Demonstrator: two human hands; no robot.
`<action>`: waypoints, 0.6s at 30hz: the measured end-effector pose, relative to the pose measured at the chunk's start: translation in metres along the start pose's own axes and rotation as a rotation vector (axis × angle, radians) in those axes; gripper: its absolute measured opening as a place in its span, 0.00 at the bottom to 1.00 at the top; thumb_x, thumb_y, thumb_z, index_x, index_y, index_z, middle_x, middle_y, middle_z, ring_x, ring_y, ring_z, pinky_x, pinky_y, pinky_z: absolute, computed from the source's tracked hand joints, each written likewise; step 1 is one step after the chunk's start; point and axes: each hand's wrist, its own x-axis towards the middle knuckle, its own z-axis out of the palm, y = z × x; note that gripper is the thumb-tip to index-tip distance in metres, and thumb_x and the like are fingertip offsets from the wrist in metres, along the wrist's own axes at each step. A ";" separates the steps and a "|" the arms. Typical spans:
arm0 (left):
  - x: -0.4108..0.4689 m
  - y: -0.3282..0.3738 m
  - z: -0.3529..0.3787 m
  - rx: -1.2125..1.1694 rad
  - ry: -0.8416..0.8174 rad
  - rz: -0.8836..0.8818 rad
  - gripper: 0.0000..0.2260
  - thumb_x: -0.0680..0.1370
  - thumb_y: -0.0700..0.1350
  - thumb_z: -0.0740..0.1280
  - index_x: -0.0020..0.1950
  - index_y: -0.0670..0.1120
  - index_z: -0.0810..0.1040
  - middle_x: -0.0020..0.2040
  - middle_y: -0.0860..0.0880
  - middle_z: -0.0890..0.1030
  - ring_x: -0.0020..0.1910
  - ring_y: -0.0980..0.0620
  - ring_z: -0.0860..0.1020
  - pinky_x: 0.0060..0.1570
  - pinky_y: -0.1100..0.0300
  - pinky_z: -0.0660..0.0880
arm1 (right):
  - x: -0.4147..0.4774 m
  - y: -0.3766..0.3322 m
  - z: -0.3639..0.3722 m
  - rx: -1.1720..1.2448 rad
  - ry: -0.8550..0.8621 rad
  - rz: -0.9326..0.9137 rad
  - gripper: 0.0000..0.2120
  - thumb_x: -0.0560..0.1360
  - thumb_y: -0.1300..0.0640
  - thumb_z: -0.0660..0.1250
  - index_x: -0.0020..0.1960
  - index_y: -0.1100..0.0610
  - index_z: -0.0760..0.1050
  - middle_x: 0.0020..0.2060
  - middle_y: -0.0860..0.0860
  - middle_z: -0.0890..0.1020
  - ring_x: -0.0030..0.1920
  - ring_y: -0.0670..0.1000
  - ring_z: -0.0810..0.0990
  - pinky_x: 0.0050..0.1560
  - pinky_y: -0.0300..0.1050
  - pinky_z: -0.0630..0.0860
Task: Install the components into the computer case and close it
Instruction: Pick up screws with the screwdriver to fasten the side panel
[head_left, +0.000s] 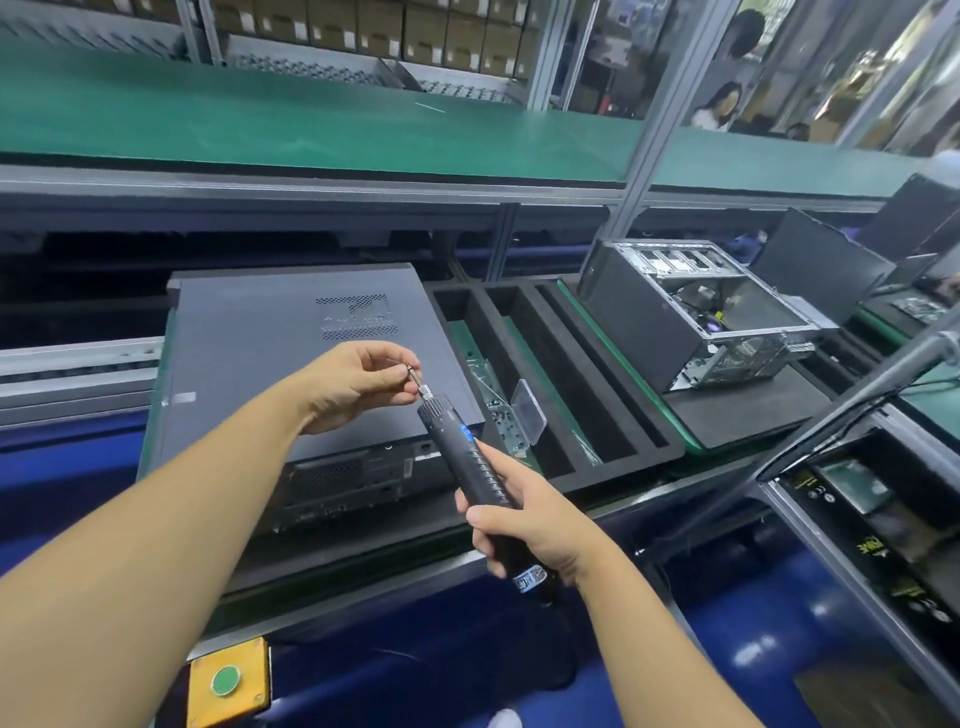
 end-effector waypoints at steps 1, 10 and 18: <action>-0.003 0.000 -0.002 0.011 0.006 0.001 0.06 0.72 0.37 0.69 0.48 0.40 0.82 0.42 0.42 0.82 0.41 0.50 0.82 0.46 0.60 0.81 | 0.000 0.002 0.003 0.010 -0.011 -0.002 0.34 0.75 0.62 0.72 0.75 0.38 0.68 0.49 0.53 0.79 0.35 0.53 0.76 0.30 0.45 0.75; -0.044 -0.006 -0.020 -0.249 0.028 -0.045 0.08 0.75 0.36 0.67 0.53 0.39 0.82 0.44 0.44 0.80 0.41 0.50 0.81 0.46 0.58 0.80 | 0.012 0.017 0.040 -0.034 -0.031 -0.042 0.35 0.75 0.61 0.72 0.76 0.38 0.66 0.49 0.52 0.80 0.36 0.54 0.76 0.33 0.48 0.75; -0.092 0.024 -0.063 0.381 0.305 -0.101 0.07 0.78 0.40 0.70 0.54 0.47 0.85 0.53 0.47 0.85 0.45 0.54 0.79 0.38 0.63 0.74 | 0.039 0.034 0.107 0.012 -0.014 -0.103 0.39 0.73 0.60 0.73 0.75 0.32 0.64 0.47 0.52 0.80 0.37 0.52 0.77 0.33 0.46 0.77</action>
